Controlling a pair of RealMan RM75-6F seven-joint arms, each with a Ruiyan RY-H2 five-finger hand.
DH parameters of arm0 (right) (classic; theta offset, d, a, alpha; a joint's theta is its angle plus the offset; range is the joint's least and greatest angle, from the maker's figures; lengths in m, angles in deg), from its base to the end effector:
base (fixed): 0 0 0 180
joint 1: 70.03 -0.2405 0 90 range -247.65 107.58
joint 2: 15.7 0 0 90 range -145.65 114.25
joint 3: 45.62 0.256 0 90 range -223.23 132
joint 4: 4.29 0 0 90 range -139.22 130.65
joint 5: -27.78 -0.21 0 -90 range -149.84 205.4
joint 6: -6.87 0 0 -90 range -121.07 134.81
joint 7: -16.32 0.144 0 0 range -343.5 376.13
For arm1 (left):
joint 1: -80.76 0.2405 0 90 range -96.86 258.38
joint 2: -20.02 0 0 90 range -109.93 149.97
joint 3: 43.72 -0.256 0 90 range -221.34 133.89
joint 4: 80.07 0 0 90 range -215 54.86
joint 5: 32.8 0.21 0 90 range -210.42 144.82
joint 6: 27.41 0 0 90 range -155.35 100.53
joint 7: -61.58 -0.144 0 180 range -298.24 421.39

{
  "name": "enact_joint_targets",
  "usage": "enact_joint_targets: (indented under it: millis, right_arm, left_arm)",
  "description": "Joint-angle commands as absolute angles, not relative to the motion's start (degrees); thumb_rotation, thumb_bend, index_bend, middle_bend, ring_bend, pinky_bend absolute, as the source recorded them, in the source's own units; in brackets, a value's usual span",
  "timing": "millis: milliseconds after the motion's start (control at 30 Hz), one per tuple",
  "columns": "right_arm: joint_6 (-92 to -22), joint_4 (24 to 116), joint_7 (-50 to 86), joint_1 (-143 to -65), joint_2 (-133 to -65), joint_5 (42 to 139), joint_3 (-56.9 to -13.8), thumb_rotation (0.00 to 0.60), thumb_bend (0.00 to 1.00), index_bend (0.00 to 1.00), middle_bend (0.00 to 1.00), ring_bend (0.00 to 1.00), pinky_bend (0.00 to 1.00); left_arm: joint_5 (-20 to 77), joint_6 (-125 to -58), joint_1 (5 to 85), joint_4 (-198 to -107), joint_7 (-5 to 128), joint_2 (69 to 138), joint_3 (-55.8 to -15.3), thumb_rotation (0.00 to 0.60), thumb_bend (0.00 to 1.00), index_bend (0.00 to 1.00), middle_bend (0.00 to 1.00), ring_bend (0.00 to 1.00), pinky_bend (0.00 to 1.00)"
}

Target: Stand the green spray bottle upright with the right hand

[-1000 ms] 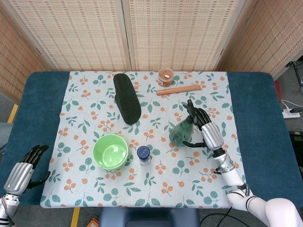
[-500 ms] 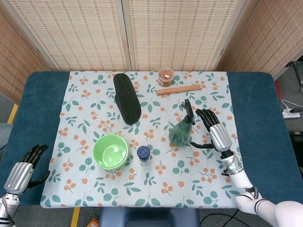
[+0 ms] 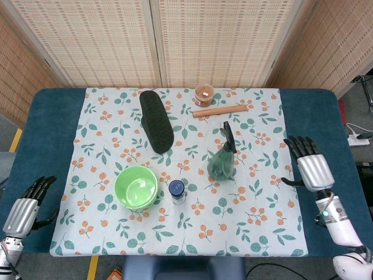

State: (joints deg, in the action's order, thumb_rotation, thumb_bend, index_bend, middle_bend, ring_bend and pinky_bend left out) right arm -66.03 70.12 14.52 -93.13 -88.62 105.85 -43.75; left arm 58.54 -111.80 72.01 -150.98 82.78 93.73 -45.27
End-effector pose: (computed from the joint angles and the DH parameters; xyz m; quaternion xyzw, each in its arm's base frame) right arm -0.3154 -0.2892 0.1229 0.6701 -0.3267 0.3388 0.5740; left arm -0.3485 0.1927 0.1240 -0.6148 -0.4261 -0.4343 0.5019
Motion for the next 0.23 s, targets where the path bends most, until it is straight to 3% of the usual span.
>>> enact_joint_targets:
  millis: [33,233]
  right_arm:
    - [-63.5,72.44,9.1,-90.89,-85.45,101.24,-43.1,0.6,0.03,0.0,0.02,0.0,0.0]
    - [-62.75,69.81,10.31,-90.58,-86.63,101.8,-42.72,0.6,0.03,0.0,0.02,0.0,0.0]
  left_arm:
    - [58.53,-111.71,72.04,-151.0,82.54,93.77,-45.3,0.6,0.33,0.09,0.07,0.0,0.16]
    - [58.23,-111.23,71.94,-150.64,82.9,93.85,-45.21,0.6,0.33,0.09,0.07,0.0,0.16]
